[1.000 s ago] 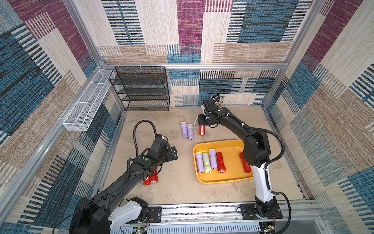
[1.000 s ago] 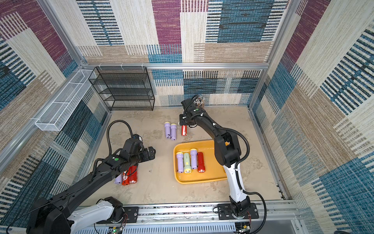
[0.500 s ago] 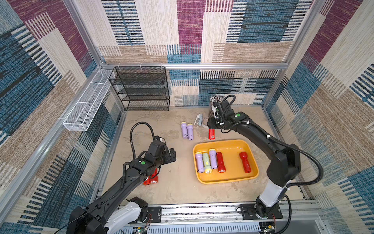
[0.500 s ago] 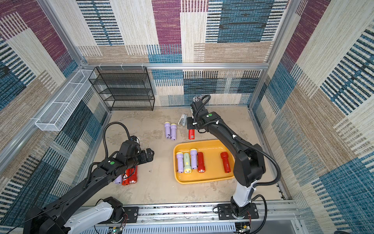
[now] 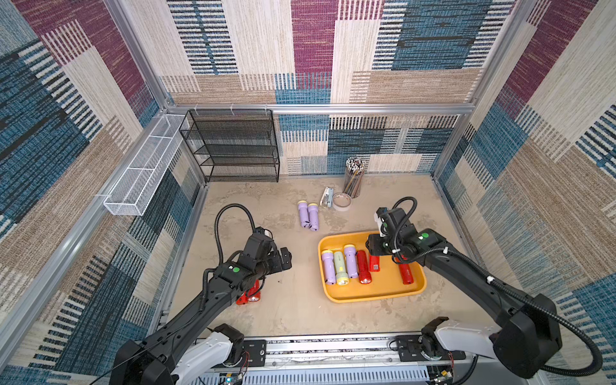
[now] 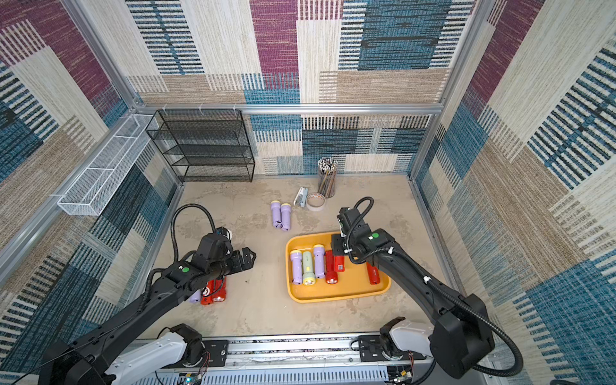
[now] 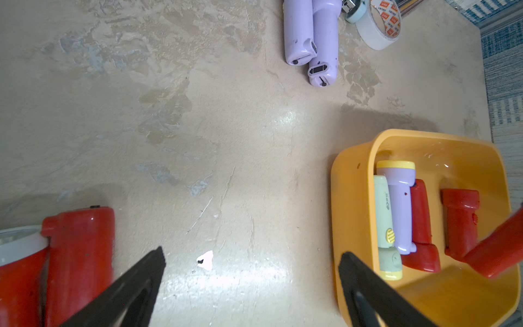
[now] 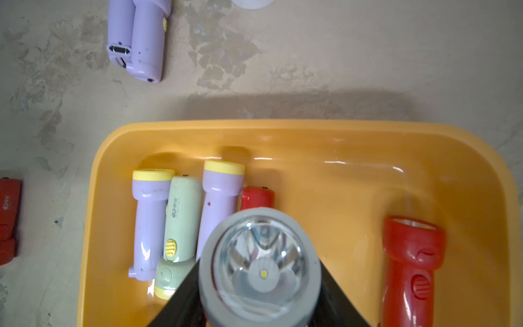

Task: Put the flashlights into the storage boxes
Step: Place the flashlight at the storage box.

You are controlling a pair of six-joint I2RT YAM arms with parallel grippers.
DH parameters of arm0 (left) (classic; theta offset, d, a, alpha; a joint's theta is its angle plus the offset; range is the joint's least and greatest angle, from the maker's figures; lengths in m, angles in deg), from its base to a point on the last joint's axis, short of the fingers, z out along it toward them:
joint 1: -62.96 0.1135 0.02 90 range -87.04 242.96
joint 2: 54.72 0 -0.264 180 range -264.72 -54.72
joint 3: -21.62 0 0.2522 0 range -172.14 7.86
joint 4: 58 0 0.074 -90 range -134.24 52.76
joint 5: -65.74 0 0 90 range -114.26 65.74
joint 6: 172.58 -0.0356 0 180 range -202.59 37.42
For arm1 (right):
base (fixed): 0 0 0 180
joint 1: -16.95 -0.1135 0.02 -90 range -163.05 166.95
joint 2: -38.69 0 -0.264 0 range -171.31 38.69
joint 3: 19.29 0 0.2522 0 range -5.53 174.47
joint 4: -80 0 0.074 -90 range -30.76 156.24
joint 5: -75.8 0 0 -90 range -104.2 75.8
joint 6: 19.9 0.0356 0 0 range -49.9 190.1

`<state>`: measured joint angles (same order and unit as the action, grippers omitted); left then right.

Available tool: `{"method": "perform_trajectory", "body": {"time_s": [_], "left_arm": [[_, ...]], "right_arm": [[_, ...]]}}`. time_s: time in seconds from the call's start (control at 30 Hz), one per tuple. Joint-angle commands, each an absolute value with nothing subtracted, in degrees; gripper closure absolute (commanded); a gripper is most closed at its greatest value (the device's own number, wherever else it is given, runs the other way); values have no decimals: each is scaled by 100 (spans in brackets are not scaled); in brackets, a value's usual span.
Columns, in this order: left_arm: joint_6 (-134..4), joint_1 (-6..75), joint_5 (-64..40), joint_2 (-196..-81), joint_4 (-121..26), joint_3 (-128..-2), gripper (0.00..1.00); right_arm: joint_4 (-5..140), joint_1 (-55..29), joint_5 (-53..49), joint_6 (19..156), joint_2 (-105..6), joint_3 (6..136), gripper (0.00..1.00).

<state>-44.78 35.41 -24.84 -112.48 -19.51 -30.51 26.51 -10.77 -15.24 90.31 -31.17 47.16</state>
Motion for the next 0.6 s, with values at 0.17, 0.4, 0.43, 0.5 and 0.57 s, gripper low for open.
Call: {"method": "perform_trajectory", "body": {"time_s": [0.17,0.4,0.43,0.5,0.57], "left_arm": [[-4304,3538,-2388,-11098,-1766,-3055,1],[-4251,3536,-2426,-10932,-1658,-2998,1],[-4263,3537,-2438,-10921,-1640,-2997,1],[-4285,3537,-2457,-10887,-1590,-3010,1],[-4322,3536,-2494,-10886,-1552,-3034,1]], "right_arm": [[3121,-1082,-1563,9278,-2801,4061,49],[3363,-1082,-1616,9235,-3253,4000,48],[3429,-1086,-1595,9229,-3328,3980,48],[3552,-1082,-1596,9232,-3459,3940,48],[3663,-1086,-1595,9229,-3544,3895,48]]}}
